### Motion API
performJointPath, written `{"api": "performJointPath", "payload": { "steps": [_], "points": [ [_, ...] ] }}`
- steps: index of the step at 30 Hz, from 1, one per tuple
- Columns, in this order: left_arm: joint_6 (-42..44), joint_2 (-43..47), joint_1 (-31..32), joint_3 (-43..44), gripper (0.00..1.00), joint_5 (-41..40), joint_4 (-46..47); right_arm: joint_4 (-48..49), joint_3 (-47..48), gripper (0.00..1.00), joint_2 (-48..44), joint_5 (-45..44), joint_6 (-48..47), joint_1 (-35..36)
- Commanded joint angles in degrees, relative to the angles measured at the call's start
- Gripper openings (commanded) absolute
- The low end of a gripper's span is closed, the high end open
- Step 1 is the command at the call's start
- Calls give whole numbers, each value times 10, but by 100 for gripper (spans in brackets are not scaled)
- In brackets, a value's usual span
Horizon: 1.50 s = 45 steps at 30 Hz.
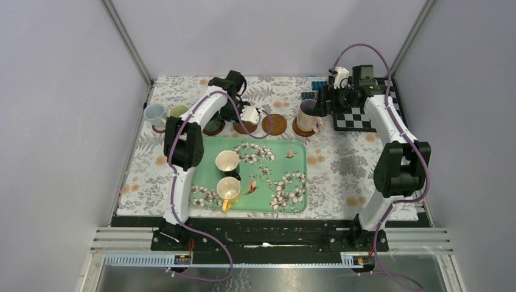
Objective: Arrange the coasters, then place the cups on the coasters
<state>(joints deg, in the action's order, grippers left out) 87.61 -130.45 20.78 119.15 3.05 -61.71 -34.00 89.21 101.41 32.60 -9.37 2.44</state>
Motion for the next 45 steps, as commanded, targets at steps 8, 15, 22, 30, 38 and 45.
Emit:
{"api": "performJointPath", "payload": {
  "steps": [8,15,22,30,38,45],
  "points": [
    [34,28,-8,-28,50,-14,-3,-1,22,98,2,11,-1,-2],
    [40,33,-10,-34,51,-21,-20,-2,25,98,4,12,-1,-2],
    [19,47,-1,11,53,27,-39,-2,27,98,4,12,-1,-2],
    [-41,124,15,23,55,118,-71,-3,33,98,0,15,-5,-2],
    [-273,219,-10,-34,56,201,-39,18,7,99,-37,47,-8,10],
    [-547,303,-86,-130,62,236,84,36,-80,94,-106,-9,-28,154]
  ]
}}
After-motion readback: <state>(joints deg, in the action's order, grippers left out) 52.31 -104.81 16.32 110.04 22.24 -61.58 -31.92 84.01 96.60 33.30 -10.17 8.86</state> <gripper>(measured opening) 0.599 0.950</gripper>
